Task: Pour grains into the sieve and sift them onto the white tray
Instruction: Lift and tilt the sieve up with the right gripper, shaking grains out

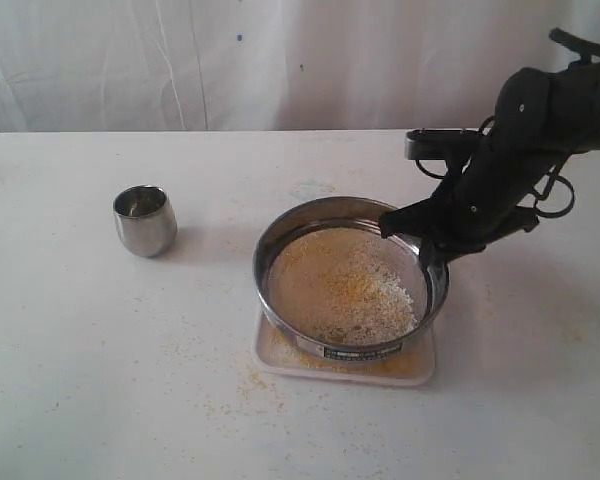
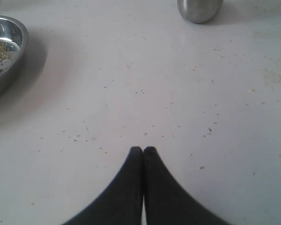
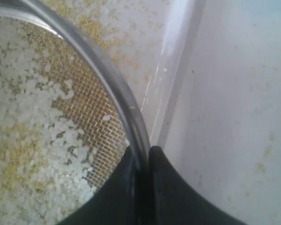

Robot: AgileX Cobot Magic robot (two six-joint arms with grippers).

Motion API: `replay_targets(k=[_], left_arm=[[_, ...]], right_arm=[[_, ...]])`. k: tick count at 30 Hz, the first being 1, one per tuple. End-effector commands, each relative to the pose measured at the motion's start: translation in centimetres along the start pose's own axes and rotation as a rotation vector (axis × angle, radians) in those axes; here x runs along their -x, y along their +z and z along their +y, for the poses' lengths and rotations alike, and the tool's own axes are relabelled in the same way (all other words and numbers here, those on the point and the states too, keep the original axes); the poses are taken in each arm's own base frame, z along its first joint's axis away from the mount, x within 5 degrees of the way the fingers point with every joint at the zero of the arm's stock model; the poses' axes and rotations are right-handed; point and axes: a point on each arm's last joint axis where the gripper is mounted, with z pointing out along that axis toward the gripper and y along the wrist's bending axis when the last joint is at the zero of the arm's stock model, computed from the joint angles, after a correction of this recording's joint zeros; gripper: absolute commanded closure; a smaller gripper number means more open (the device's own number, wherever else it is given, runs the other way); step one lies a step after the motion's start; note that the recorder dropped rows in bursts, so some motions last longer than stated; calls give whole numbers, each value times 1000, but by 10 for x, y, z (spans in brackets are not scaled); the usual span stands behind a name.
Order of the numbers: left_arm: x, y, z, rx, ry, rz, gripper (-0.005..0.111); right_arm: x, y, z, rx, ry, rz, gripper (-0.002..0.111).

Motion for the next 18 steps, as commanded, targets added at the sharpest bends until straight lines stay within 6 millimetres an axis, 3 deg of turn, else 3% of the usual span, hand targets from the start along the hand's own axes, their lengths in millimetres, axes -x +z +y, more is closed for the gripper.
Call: replay_targets(k=[1, 5, 10, 15, 18], left_arm=[[-3, 0, -1, -6, 0, 23, 107], [-3, 0, -1, -6, 0, 23, 107], [-3, 0, -1, -6, 0, 23, 107], [-3, 0, -1, -6, 0, 23, 107], [-3, 0, -1, -6, 0, 23, 107]], right_arm=[[23, -6, -2, -6, 36, -232, 108], [-10, -9, 3, 40, 78, 100, 108], [18, -4, -4, -22, 13, -213, 108], [-11, -5, 1, 23, 53, 87, 108], [10, -2, -3, -14, 11, -160, 108]])
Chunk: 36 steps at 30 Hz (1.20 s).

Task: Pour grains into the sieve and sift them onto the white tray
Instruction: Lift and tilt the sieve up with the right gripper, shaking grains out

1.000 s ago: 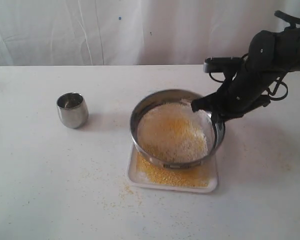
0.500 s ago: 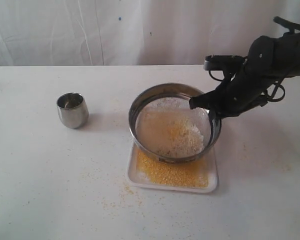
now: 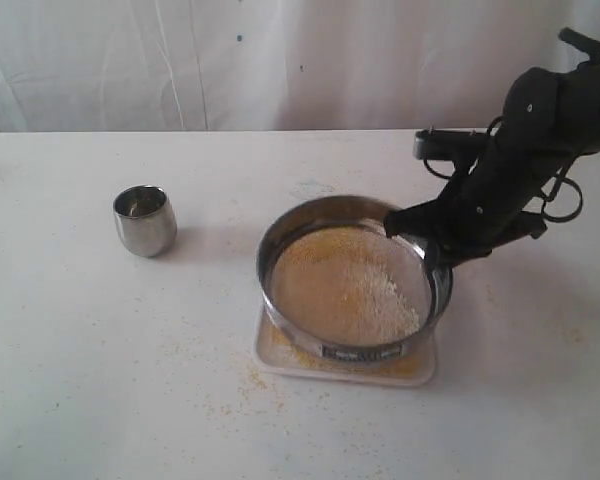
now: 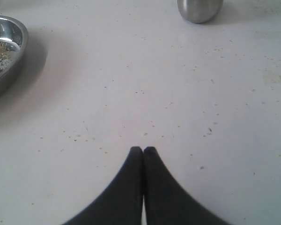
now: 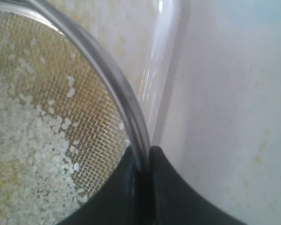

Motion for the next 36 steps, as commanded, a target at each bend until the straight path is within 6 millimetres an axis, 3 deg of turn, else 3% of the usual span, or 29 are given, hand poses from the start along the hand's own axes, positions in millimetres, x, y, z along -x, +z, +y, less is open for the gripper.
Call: replay_targets(k=[1, 3, 7, 12, 14, 17, 19, 21, 23, 28, 33, 36], left_arm=[[-3, 0, -1, -6, 0, 23, 107], [-3, 0, -1, -6, 0, 23, 107], [-3, 0, -1, -6, 0, 23, 107], [-3, 0, -1, -6, 0, 23, 107], [-3, 0, -1, -6, 0, 23, 107], [-3, 0, -1, -6, 0, 23, 107], [-3, 0, -1, -6, 0, 23, 107], [-3, 0, -1, -6, 0, 23, 107], [-3, 0, -1, -6, 0, 23, 107], [-3, 0, -1, -6, 0, 23, 107], [-3, 0, -1, -6, 0, 23, 107], [-3, 0, -1, -6, 0, 23, 107]], right_arm=[[22, -3, -2, -25, -38, -262, 108], [25, -5, -1, -6, 24, -293, 108], [-3, -7, 3, 30, 78, -18, 108], [28, -5, -3, -12, 52, -383, 108], [22, -6, -1, 10, 84, -311, 108], [-2, -8, 2, 23, 74, -46, 108], [0, -4, 1, 18, 77, -96, 108], [20, -3, -2, -2, 68, -314, 108], [28, -4, -3, -9, 65, -411, 108], [-4, -9, 2, 23, 104, -72, 108], [27, -10, -2, 15, 119, -414, 108], [9, -16, 4, 55, 199, -202, 108]])
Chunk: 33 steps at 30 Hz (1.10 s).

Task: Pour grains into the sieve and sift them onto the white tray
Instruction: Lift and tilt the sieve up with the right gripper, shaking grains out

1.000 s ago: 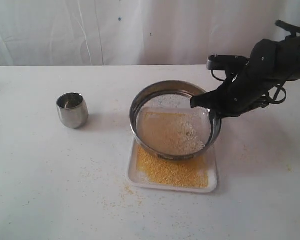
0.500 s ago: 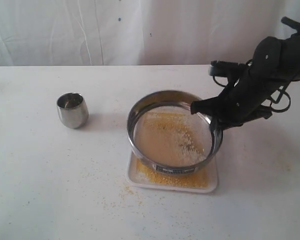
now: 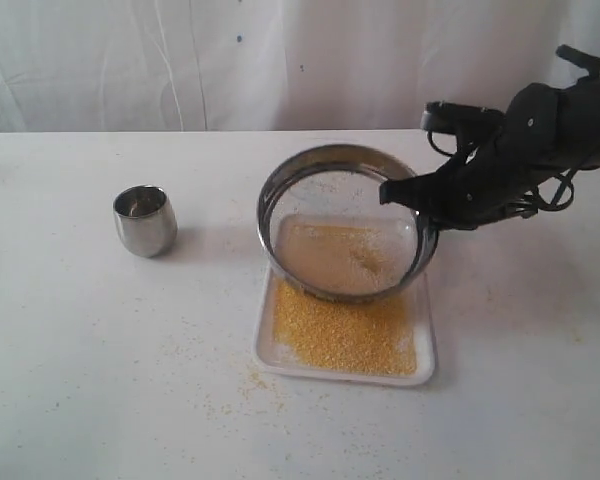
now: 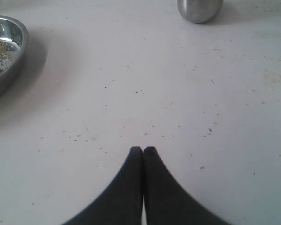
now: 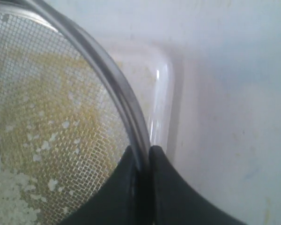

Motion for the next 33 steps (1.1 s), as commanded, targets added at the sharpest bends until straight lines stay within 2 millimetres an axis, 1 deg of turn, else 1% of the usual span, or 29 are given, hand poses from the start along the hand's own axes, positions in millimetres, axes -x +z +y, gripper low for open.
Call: replay_targets(k=[1, 2, 3, 5, 6, 7, 8, 10, 11, 12, 15, 16, 17, 18, 19, 21, 22, 23, 24, 26, 27, 29, 30, 31, 32, 33], left_arm=[[-3, 0, -1, -6, 0, 23, 107], [-3, 0, -1, -6, 0, 23, 107], [-3, 0, -1, -6, 0, 23, 107], [-3, 0, -1, -6, 0, 23, 107], [-3, 0, -1, -6, 0, 23, 107], [-3, 0, -1, -6, 0, 23, 107], [-3, 0, -1, -6, 0, 23, 107], [-3, 0, -1, -6, 0, 23, 107], [-3, 0, -1, -6, 0, 23, 107], [-3, 0, -1, -6, 0, 23, 107], [-3, 0, -1, -6, 0, 23, 107], [-3, 0, -1, -6, 0, 23, 107], [-3, 0, -1, -6, 0, 23, 107], [-3, 0, -1, -6, 0, 23, 107], [-3, 0, -1, -6, 0, 23, 107], [-3, 0, -1, -6, 0, 23, 107], [-3, 0, -1, -6, 0, 23, 107], [-3, 0, -1, -6, 0, 23, 107], [-3, 0, -1, -6, 0, 23, 107], [-3, 0, -1, -6, 0, 23, 107], [-3, 0, -1, -6, 0, 23, 107], [-3, 0, -1, -6, 0, 23, 107], [-3, 0, -1, -6, 0, 23, 107], [-3, 0, -1, -6, 0, 23, 107], [-3, 0, -1, -6, 0, 23, 107], [-3, 0, -1, -6, 0, 23, 107]], right_arm=[[-7, -20, 4, 30, 109, 144, 108], [-11, -20, 4, 27, 101, 181, 108], [-8, -18, 4, 27, 101, 141, 108], [5, -11, 2, 27, 106, -10, 108], [8, -8, 2, 26, 107, -44, 108], [5, -8, 2, 32, 127, -12, 108], [-2, -10, 5, 45, 162, 75, 108], [-16, -18, 6, 48, 152, 238, 108], [-18, -19, 6, 48, 143, 255, 108], [-15, -17, 6, 48, 142, 218, 108], [11, -8, 3, 45, 152, -83, 108], [15, -7, 2, 48, 164, -132, 108], [15, -8, 4, 58, 199, -113, 108], [10, -13, 7, 76, 245, -42, 108], [1, -18, 9, 85, 263, 60, 108], [-14, -25, 11, 86, 241, 230, 108], [-13, -24, 11, 87, 247, 212, 108], [-8, -23, 11, 88, 251, 155, 108], [3, -19, 9, 85, 257, 30, 108], [16, -17, 6, 81, 260, -122, 108], [17, -16, 6, 82, 263, -130, 108], [8, -20, 9, 88, 261, -17, 108], [-3, -24, 11, 90, 253, 116, 108], [-11, -27, 12, 91, 243, 205, 108], [-16, -28, 12, 88, 237, 261, 108], [-17, -26, 11, 84, 237, 255, 108]])
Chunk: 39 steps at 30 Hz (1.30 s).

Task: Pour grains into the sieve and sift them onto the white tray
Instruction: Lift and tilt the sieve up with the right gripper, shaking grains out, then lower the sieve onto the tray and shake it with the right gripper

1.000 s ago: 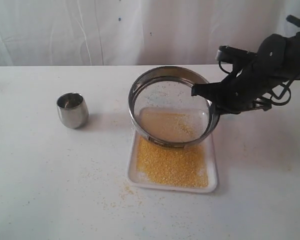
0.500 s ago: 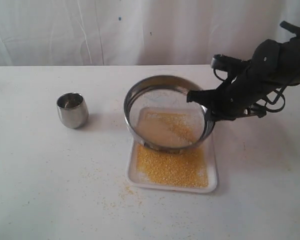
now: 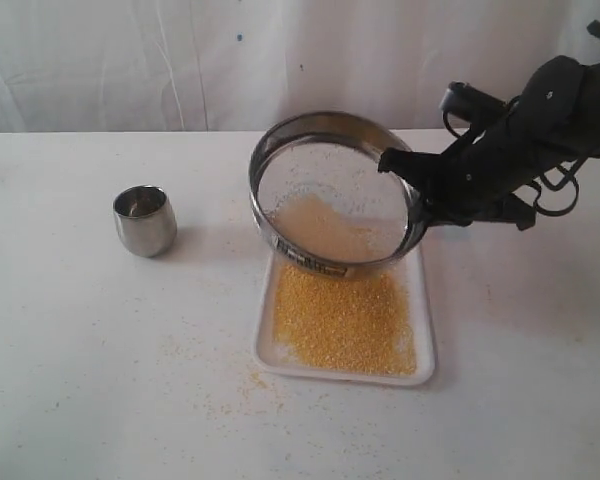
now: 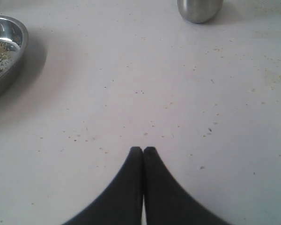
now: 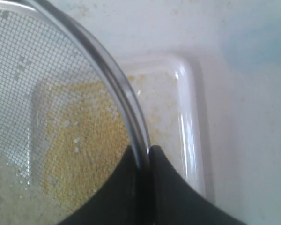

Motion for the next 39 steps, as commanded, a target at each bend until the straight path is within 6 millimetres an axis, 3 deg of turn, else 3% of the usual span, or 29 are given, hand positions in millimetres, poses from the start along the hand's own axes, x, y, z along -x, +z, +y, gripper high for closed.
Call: replay_targets(k=[1, 5, 10, 16, 21, 26, 31, 36, 39], left_arm=[[-3, 0, -1, -6, 0, 23, 107], [-3, 0, -1, -6, 0, 23, 107], [-3, 0, -1, -6, 0, 23, 107], [-3, 0, -1, -6, 0, 23, 107], [-3, 0, -1, -6, 0, 23, 107], [-3, 0, -1, -6, 0, 23, 107], [-3, 0, -1, -6, 0, 23, 107], [-3, 0, -1, -6, 0, 23, 107], [-3, 0, -1, -6, 0, 23, 107]], right_arm=[[-13, -6, 0, -12, -2, 138, 108], [15, 0, 2, 22, -1, -164, 108], [-17, -3, 1, -4, 9, 184, 108], [14, 12, -3, -1, -40, -169, 108], [-19, 7, -4, -22, 18, 203, 108], [10, 16, -5, -14, -29, -125, 108], [-19, 4, -6, -53, -23, 206, 108], [9, 12, -4, -12, -24, -105, 108], [-3, 5, -2, -18, -8, 34, 108]])
